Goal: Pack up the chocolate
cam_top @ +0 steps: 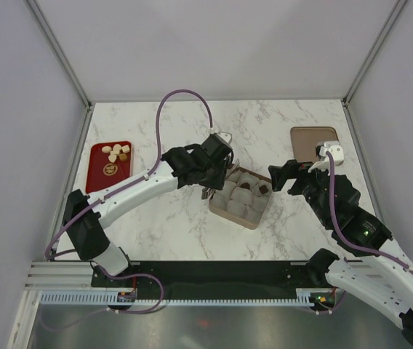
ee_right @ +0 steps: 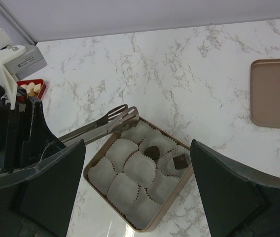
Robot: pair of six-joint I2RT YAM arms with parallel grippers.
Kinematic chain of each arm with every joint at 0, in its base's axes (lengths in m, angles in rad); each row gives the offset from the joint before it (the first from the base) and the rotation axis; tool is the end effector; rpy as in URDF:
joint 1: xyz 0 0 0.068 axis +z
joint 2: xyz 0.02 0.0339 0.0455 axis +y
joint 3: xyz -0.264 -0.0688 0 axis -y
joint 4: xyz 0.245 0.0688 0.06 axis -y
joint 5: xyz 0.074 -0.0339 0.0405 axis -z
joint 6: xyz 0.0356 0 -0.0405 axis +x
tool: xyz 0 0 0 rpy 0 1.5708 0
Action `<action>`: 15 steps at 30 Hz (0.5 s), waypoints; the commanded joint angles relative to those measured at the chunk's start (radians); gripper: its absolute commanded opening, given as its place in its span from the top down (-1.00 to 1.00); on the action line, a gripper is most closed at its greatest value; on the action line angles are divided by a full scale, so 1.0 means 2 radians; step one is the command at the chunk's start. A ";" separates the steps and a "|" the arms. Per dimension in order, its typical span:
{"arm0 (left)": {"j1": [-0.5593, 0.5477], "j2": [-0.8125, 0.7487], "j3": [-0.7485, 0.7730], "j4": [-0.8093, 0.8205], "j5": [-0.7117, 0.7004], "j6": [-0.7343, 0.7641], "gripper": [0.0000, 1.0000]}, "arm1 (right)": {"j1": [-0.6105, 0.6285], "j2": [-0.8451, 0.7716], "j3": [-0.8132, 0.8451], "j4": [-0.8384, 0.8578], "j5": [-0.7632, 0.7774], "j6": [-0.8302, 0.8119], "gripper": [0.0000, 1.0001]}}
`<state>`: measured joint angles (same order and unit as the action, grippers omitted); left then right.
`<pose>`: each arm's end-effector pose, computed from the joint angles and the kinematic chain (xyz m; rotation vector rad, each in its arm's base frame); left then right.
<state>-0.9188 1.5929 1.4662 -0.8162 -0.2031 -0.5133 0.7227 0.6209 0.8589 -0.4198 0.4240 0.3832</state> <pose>0.2123 -0.2662 0.3179 0.4254 2.4831 -0.3431 0.1101 0.0776 0.3639 0.0134 1.7566 0.4397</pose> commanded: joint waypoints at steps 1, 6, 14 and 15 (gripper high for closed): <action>-0.008 0.003 0.019 0.015 -0.012 -0.001 0.15 | -0.001 -0.004 0.017 0.005 0.010 -0.008 -0.91; -0.012 0.010 0.019 0.008 -0.023 0.000 0.12 | -0.001 -0.005 0.018 0.005 0.008 -0.007 -0.90; -0.012 0.023 0.025 0.001 -0.036 0.004 0.03 | 0.000 -0.005 0.018 0.005 0.009 -0.005 -0.91; -0.012 0.024 0.026 0.001 -0.037 0.004 0.03 | -0.001 -0.004 0.018 0.005 0.008 -0.006 -0.91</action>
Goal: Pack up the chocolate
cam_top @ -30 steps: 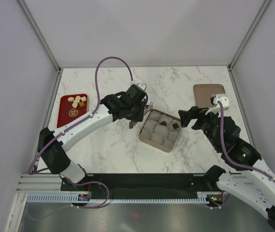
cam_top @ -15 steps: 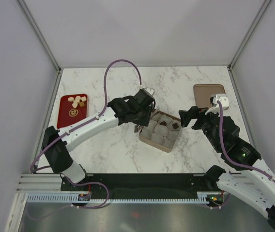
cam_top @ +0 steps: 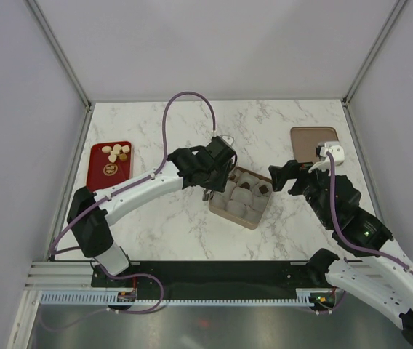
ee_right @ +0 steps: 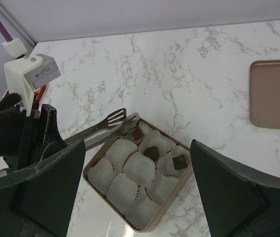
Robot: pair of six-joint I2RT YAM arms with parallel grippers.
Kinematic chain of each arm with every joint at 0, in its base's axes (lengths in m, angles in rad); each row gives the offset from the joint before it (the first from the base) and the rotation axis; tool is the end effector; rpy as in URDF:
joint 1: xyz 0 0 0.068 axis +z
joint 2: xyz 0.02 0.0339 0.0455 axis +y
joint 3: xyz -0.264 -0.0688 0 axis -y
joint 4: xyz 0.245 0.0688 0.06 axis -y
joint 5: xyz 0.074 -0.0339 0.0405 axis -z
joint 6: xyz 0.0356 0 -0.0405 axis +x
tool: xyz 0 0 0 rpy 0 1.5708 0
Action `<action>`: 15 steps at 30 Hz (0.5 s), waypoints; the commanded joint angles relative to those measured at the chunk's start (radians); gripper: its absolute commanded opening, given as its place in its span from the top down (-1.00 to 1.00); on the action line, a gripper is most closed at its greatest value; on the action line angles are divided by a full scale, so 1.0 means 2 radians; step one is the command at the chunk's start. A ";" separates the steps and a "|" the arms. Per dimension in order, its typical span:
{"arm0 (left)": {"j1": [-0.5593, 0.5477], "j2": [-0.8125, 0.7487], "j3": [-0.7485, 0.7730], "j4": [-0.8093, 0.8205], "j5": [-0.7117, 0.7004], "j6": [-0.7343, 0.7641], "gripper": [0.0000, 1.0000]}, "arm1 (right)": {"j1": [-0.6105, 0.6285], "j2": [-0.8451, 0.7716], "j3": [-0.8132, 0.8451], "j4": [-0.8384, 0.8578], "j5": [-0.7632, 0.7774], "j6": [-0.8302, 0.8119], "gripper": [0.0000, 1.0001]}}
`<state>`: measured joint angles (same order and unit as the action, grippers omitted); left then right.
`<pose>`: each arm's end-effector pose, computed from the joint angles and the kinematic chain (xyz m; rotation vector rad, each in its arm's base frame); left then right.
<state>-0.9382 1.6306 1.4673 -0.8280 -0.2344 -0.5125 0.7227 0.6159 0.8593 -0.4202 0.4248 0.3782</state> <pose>0.2117 -0.2748 0.3055 0.4500 2.5048 -0.2790 0.1092 0.0767 0.3646 0.0111 1.7518 0.4381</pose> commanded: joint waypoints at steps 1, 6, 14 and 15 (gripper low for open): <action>-0.003 0.005 0.028 0.006 -0.022 0.004 0.02 | -0.001 -0.002 0.018 0.005 0.008 -0.003 -0.90; -0.003 0.011 0.037 0.002 -0.025 0.005 -0.03 | -0.001 -0.003 0.019 0.005 0.008 -0.004 -0.91; -0.002 -0.002 0.079 -0.017 -0.031 0.009 -0.03 | -0.001 -0.005 0.018 0.005 0.009 -0.004 -0.91; -0.002 -0.006 0.091 -0.026 -0.035 0.012 -0.03 | -0.001 -0.007 0.018 0.005 0.009 -0.004 -0.91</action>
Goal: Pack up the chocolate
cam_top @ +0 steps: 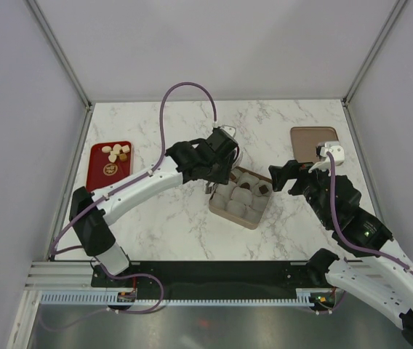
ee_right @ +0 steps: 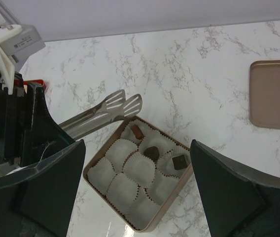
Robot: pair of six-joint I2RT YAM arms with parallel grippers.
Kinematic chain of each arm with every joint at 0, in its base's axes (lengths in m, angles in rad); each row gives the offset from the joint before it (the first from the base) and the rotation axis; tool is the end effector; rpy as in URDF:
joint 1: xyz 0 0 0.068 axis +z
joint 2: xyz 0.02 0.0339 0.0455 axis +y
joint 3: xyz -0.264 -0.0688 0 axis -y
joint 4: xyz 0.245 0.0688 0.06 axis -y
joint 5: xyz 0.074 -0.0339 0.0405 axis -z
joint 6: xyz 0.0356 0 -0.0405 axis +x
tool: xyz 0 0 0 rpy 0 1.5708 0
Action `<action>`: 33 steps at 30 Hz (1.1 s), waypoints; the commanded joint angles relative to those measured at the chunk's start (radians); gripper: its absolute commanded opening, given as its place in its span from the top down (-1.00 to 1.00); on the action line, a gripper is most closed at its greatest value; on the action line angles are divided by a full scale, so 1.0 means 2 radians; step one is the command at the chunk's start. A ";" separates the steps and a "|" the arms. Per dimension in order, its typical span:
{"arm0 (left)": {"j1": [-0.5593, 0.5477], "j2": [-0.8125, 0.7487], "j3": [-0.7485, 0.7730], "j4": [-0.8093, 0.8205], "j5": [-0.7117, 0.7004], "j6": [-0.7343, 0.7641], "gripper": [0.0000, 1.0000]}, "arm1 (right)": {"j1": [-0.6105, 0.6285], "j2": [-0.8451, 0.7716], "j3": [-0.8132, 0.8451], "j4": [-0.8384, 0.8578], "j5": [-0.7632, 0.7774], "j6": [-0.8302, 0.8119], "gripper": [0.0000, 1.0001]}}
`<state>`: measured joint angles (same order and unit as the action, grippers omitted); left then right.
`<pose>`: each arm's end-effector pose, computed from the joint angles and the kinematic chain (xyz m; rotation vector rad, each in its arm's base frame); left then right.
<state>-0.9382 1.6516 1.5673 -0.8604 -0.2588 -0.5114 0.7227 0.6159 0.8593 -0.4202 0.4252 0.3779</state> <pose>0.2167 -0.2801 0.3279 0.4252 2.4576 -0.2920 0.1092 0.0767 0.3646 0.0112 1.7517 0.4375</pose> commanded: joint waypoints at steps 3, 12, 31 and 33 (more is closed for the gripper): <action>0.007 -0.027 0.058 -0.034 -0.053 0.015 -0.03 | -0.001 -0.007 0.017 0.005 0.005 -0.004 -0.91; 0.181 -0.106 -0.023 -0.050 -0.032 0.009 -0.03 | -0.001 0.008 0.004 0.008 -0.024 0.002 -0.91; 0.511 -0.147 -0.169 -0.040 -0.019 0.027 -0.04 | -0.001 0.009 -0.015 0.031 -0.049 -0.003 -0.91; 0.511 -0.144 -0.178 -0.040 -0.019 0.027 -0.04 | -0.001 0.009 -0.017 0.033 -0.048 -0.003 -0.91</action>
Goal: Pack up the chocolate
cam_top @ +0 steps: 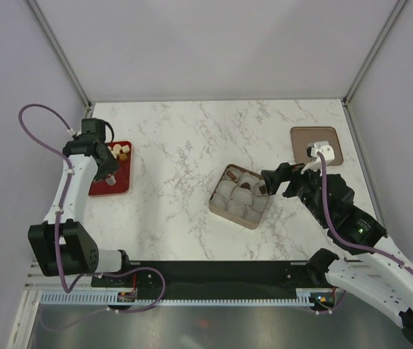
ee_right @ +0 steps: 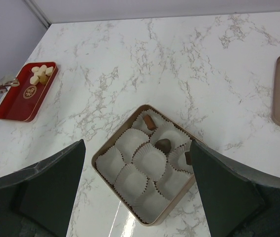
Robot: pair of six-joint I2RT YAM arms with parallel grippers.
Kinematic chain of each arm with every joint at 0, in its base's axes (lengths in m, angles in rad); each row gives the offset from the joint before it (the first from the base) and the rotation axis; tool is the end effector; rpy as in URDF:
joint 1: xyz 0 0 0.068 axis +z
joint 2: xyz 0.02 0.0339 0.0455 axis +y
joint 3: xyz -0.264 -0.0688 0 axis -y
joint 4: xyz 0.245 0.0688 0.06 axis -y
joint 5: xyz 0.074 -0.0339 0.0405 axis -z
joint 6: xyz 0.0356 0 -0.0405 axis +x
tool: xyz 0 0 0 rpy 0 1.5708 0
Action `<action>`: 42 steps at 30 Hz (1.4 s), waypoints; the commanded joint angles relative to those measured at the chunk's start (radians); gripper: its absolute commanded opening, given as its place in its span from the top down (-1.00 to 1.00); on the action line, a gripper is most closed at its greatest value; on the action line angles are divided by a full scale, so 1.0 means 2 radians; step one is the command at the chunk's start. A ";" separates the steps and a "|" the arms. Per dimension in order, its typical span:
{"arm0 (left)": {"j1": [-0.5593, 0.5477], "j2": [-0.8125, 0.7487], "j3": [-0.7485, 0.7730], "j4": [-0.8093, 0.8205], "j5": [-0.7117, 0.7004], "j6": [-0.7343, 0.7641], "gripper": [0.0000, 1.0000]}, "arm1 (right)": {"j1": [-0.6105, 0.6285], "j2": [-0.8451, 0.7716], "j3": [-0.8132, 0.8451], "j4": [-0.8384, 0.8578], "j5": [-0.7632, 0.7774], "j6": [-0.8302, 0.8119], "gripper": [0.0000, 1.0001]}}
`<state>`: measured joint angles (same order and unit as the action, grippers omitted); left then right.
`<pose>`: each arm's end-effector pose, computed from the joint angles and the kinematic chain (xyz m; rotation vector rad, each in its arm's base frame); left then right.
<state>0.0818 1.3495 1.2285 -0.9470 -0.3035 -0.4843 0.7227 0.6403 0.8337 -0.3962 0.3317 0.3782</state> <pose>0.2628 0.0322 0.3064 -0.8178 2.4490 0.2541 0.1147 0.0857 0.3555 -0.0655 1.7887 0.5033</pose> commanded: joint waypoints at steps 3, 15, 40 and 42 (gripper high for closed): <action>0.001 0.006 -0.021 0.098 0.129 0.060 -0.05 | -0.001 -0.003 -0.009 0.024 -0.002 -0.004 -0.91; -0.001 0.019 -0.021 0.102 0.129 0.076 -0.04 | -0.001 0.005 -0.008 0.030 -0.003 -0.010 -0.91; -0.001 0.083 0.012 0.102 0.106 0.084 0.03 | -0.001 -0.005 -0.010 0.031 0.014 -0.017 -0.92; -0.001 0.085 0.012 0.102 0.106 0.084 0.03 | -0.001 -0.005 -0.011 0.031 0.016 -0.018 -0.91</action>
<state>0.0807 1.5097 1.2125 -0.7757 -0.0761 -0.3531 0.7227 0.6403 0.8082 -0.3664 0.3397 0.3573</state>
